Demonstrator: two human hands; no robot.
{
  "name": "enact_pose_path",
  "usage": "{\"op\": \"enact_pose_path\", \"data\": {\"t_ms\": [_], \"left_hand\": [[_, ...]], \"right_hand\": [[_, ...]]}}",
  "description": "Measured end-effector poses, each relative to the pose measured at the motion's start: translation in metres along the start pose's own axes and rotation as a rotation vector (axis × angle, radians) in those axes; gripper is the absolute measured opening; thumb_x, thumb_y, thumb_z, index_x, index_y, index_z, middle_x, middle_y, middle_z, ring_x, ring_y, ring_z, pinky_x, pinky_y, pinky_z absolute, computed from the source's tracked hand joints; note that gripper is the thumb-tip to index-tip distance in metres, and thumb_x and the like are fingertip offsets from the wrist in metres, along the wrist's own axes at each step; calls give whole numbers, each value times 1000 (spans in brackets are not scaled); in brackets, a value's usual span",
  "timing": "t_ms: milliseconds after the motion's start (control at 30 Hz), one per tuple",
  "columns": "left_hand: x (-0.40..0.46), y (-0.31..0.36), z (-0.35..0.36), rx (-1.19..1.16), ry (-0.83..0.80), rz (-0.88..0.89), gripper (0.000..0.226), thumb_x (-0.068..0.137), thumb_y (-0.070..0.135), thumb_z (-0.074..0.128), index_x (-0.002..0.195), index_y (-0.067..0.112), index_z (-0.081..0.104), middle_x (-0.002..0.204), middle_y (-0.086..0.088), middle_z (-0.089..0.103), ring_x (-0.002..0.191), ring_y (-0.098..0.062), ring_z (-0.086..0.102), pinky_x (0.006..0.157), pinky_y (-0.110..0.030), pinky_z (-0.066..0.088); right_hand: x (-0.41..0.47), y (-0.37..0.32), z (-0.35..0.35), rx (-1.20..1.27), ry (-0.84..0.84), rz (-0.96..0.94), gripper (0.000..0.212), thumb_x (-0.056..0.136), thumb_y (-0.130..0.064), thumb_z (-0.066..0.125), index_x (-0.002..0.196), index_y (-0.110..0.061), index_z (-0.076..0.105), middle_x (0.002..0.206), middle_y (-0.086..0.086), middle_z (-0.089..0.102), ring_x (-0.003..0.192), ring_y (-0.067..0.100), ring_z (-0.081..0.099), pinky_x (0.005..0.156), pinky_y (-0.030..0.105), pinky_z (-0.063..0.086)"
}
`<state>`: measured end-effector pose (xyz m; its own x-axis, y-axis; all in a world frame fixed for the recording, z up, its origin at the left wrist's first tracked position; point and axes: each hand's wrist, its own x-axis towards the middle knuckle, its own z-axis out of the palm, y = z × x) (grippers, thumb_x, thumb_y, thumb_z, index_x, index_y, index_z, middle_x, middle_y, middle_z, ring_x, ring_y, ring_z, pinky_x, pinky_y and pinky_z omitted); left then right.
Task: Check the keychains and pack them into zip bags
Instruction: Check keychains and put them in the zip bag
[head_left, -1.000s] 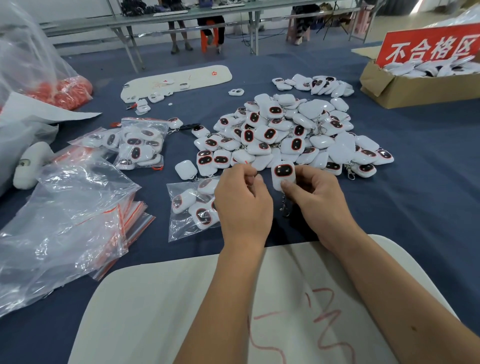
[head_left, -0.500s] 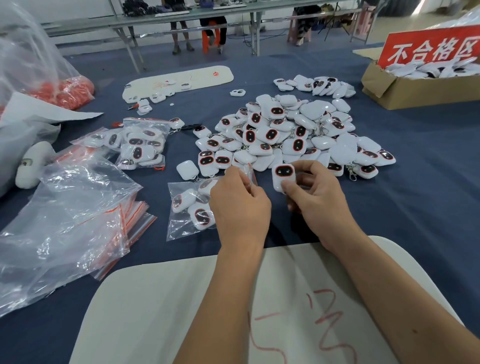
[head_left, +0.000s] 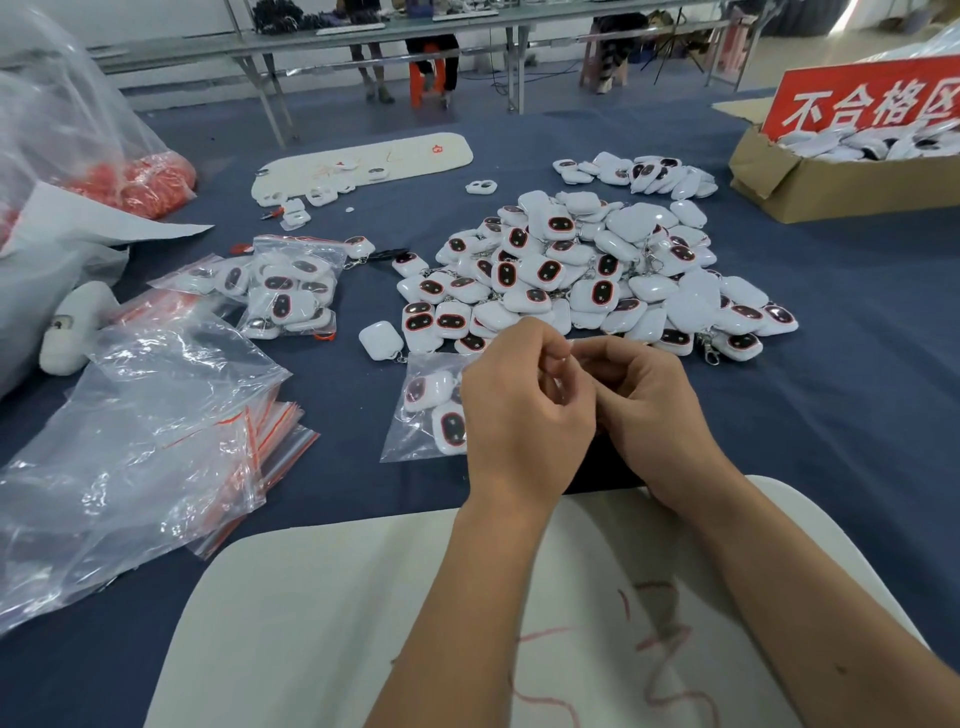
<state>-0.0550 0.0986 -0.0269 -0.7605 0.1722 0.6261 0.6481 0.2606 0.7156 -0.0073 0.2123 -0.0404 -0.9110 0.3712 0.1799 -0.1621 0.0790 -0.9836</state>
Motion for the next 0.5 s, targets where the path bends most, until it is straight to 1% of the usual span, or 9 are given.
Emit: {"op": "enact_pose_path", "data": {"t_ms": [67,100,133,200,267,333,400,467,500], "left_hand": [[-1,0,0,-4,23,29,11,79,1,69,81,10,63,69,4,60,60,-13,55,57,-34,49],[-1,-1,0,-7,32,45,11,79,2,69,81,10,62,70,4,60,60,-13,55,57,-34,49],[-1,-1,0,-7,39,64,11,79,2,69,81,10,62,70,4,60,60,-13,55,56,-34,49],[-2,0,2,-3,49,109,12,78,1,69,80,9,62,69,4,59,60,-14,54,54,-35,48],[-3,1,3,0,58,137,12,78,-1,70,79,8,62,69,2,59,60,-15,54,54,-37,48],[-4,-1,4,0,80,133,11,78,-1,68,80,8,61,70,2,58,61,-15,53,55,-36,48],[-3,-2,3,2,112,104,12,78,-1,67,81,9,61,70,3,57,62,-13,53,55,-33,47],[-3,-2,3,4,111,71,12,80,1,67,83,10,60,70,4,57,63,-13,54,57,-32,47],[-3,-2,3,-2,88,48,11,83,2,67,84,11,60,71,4,58,64,-14,55,59,-33,48]], "right_hand": [[0,-1,3,-10,4,2,7,99,-13,71,105,-14,75,89,5,81,79,16,77,66,23,60],[-1,-1,4,-64,21,-14,3,98,-15,73,100,-16,75,84,1,80,74,11,76,63,20,57],[-1,0,5,-155,48,-48,4,96,-16,76,93,-19,76,77,-3,79,68,5,72,59,17,54],[-2,0,6,-317,81,-125,21,94,-11,76,79,-27,75,66,-12,73,59,-4,62,56,12,46],[-3,-3,7,-330,12,-178,42,95,0,67,72,-35,70,64,-20,68,61,-8,57,58,9,43],[-6,-7,6,-306,-103,-198,56,93,13,58,75,-40,68,68,-26,68,66,-11,59,63,6,44],[-6,-11,7,-300,-190,-183,59,91,18,53,79,-38,68,72,-25,70,69,-10,63,64,6,45],[-5,-11,8,-300,-159,-177,53,93,15,57,83,-35,72,74,-21,73,70,-7,65,65,9,47],[-5,-10,9,-309,-79,-186,44,95,9,61,86,-32,75,77,-19,75,72,-5,67,65,12,50]]}}
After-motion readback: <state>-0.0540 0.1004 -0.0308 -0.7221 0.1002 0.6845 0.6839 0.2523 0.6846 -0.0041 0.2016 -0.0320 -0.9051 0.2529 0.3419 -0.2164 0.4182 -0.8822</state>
